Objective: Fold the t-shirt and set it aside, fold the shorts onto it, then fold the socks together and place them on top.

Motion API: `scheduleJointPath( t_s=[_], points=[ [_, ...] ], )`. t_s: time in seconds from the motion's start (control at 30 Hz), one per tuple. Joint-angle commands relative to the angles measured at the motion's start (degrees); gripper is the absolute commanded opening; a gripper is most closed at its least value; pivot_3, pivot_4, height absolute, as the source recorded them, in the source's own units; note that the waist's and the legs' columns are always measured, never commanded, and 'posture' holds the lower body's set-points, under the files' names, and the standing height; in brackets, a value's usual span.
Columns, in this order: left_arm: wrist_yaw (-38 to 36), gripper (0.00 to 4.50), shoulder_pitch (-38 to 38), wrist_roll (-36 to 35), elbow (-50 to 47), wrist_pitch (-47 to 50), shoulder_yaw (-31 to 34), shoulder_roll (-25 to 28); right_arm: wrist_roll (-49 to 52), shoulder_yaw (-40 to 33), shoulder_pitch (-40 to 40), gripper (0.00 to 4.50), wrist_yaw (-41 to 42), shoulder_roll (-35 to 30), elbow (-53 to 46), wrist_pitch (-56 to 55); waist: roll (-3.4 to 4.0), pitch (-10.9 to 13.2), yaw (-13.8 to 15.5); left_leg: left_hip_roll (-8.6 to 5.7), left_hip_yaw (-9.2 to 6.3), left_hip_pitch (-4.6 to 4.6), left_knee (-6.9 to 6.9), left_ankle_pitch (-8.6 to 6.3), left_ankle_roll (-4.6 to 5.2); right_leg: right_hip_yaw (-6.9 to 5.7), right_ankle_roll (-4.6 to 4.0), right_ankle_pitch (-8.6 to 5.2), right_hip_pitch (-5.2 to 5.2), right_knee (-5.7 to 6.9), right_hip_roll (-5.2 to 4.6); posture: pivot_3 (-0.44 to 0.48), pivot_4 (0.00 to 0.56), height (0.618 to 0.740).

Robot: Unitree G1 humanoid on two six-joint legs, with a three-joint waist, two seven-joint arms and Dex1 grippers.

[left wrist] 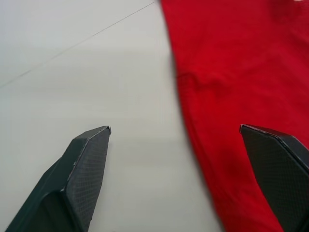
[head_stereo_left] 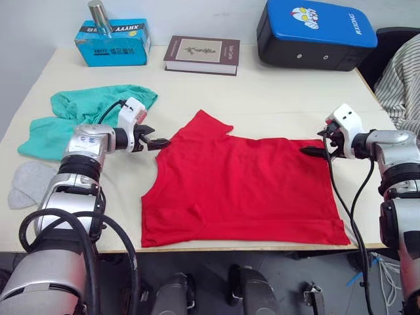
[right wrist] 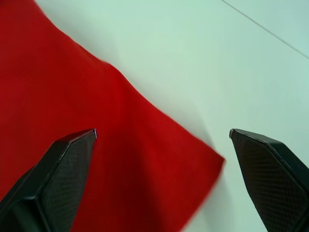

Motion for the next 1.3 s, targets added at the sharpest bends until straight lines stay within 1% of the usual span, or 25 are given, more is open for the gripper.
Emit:
scheduleJointPath(
  t_s=[0.03,0.2,0.27,0.3,0.4,0.5,0.6,0.63,0.67,0.87,0.9,0.93,1.03,1.3],
  points=[
    [4.11,4.49,-2.00,1.46,3.58,-2.92,2.23,-2.13,-0.66,-1.38,-1.61,4.50,-1.33,0.27,0.86,0.71,0.00,0.00,-0.17,0.00,-0.01,0.03,0.01,0.00,0.01,0.04,0.01,0.01,0.00,0.04,0.01,0.000,0.150,0.740],
    [4.72,4.49,-2.58,1.00,5.66,-4.18,6.05,-6.10,-1.08,-2.19,-1.18,4.50,-0.88,0.11,1.46,1.00,0.00,0.00,-0.20,0.08,-0.01,0.09,0.39,0.06,-0.02,0.11,0.00,0.01,-0.01,0.49,0.01,0.000,0.150,0.740],
    [4.55,4.50,-2.45,2.16,6.07,-4.30,6.24,-7.00,-1.02,-2.61,-1.09,4.10,-0.27,0.32,1.53,1.02,0.00,0.00,-0.12,0.10,-0.01,0.09,0.54,0.06,-0.02,0.14,0.00,0.01,-0.01,0.61,0.00,0.000,0.150,0.740],
    [4.22,4.50,-2.28,2.91,6.16,-4.52,6.05,-7.26,-0.84,-2.98,-1.04,3.86,-0.22,0.50,1.54,1.09,0.00,0.00,-0.11,0.10,-0.02,0.09,0.60,0.06,-0.02,0.15,0.00,0.01,-0.01,0.66,-0.01,0.000,0.150,0.740],
    [4.68,4.50,-1.91,4.55,6.44,-4.61,5.88,-7.84,-0.91,-3.53,-0.97,2.84,-0.24,1.06,1.58,0.97,0.00,0.00,-0.11,0.10,-0.02,0.09,0.62,0.05,-0.02,0.19,0.00,0.01,-0.01,0.67,0.00,0.000,0.150,0.740],
    [4.70,3.88,-1.89,5.28,6.51,-4.98,6.37,-8.10,-1.01,-4.00,-0.79,1.80,-2.06,1.53,1.59,-0.02,0.00,0.00,-0.08,0.10,-0.02,0.09,0.63,0.05,-0.02,0.19,0.00,0.01,-0.01,0.69,0.00,0.000,0.150,0.740],
    [5.29,2.95,-1.87,5.66,6.44,-5.70,6.83,-8.25,-0.93,-4.60,-0.38,0.74,-3.02,1.74,1.49,-0.95,0.00,0.00,0.01,0.10,-0.03,0.09,0.65,0.05,-0.02,0.20,-0.01,0.01,-0.01,0.71,-0.01,0.000,0.150,0.740],
    [5.37,2.61,-1.84,5.51,6.39,-6.00,7.18,-8.36,-0.85,-4.77,-0.17,0.33,-2.95,1.74,1.44,-1.10,0.00,0.00,0.02,0.10,-0.03,0.09,0.66,0.05,-0.01,0.20,0.00,0.01,-0.01,0.71,-0.01,0.000,0.150,0.740],
    [5.29,2.37,-1.80,5.30,6.35,-6.07,7.60,-8.50,-0.78,-4.91,0.07,0.05,-2.77,1.67,1.38,-1.30,0.00,0.00,0.02,0.10,-0.03,0.09,0.66,0.05,-0.01,0.20,0.00,0.01,-0.01,0.71,-0.01,0.000,0.150,0.740],
    [4.84,0.51,-1.29,4.05,6.07,-7.42,10.48,-8.34,0.26,-6.83,1.47,0.00,-1.46,0.61,1.01,-2.34,0.00,0.00,-0.04,0.11,-0.03,0.09,0.66,0.05,-0.01,0.21,0.00,0.01,-0.02,0.71,0.00,0.000,0.150,0.740],
    [4.19,0.13,-0.99,3.43,5.75,-9.07,11.39,-8.01,0.58,-7.36,1.65,0.00,-1.23,0.31,0.89,-2.45,0.00,0.00,-0.05,0.11,-0.03,0.09,0.66,0.05,-0.01,0.22,0.00,0.01,-0.03,0.71,0.00,0.000,0.150,0.740],
    [3.68,0.03,-0.84,3.20,5.57,-9.75,11.89,-7.70,0.82,-7.80,1.81,0.00,-1.09,0.07,0.80,-2.56,0.00,0.00,-0.07,0.11,-0.04,0.09,0.66,0.05,-0.01,0.23,0.00,0.01,-0.04,0.72,0.00,0.000,0.150,0.740],
    [3.22,0.03,-0.58,1.86,5.28,-9.74,14.16,-6.65,1.91,-9.49,2.53,0.00,-0.24,-0.75,0.45,-2.86,0.00,0.00,-0.11,0.12,-0.04,0.09,0.66,0.05,-0.01,0.24,-0.01,0.01,-0.05,0.72,0.01,0.000,0.150,0.740],
    [-1.76,0.03,1.46,1.30,3.80,-11.70,15.82,-4.10,3.60,-12.07,5.11,0.00,2.60,-2.09,-0.71,-3.48,0.00,0.00,-0.16,0.12,-0.04,0.09,0.66,0.05,-0.01,0.24,-0.01,0.01,-0.05,0.73,0.03,0.000,0.150,0.740]
  ],
)
